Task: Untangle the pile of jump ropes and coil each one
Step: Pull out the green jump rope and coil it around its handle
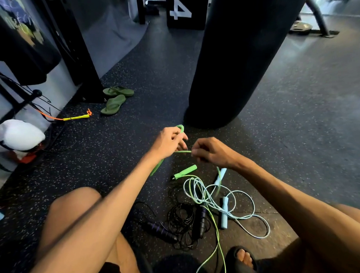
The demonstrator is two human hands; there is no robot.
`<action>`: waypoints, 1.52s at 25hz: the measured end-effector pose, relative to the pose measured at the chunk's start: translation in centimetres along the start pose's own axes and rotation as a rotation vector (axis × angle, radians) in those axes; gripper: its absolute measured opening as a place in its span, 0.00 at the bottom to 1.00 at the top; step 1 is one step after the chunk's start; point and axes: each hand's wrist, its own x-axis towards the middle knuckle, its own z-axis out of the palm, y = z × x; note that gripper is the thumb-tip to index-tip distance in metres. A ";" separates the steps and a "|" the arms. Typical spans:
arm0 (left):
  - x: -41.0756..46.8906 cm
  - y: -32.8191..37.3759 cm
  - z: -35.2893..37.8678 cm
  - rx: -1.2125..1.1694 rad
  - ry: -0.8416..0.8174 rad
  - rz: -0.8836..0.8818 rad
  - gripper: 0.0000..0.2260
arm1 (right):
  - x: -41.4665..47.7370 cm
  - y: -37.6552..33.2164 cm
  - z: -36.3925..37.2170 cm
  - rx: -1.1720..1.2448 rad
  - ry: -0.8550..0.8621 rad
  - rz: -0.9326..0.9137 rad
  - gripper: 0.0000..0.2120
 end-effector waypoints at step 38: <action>1.2 0.1 -0.7 -0.756 0.309 -0.093 0.11 | 0.2 1.5 2.7 -0.175 0.002 0.124 0.07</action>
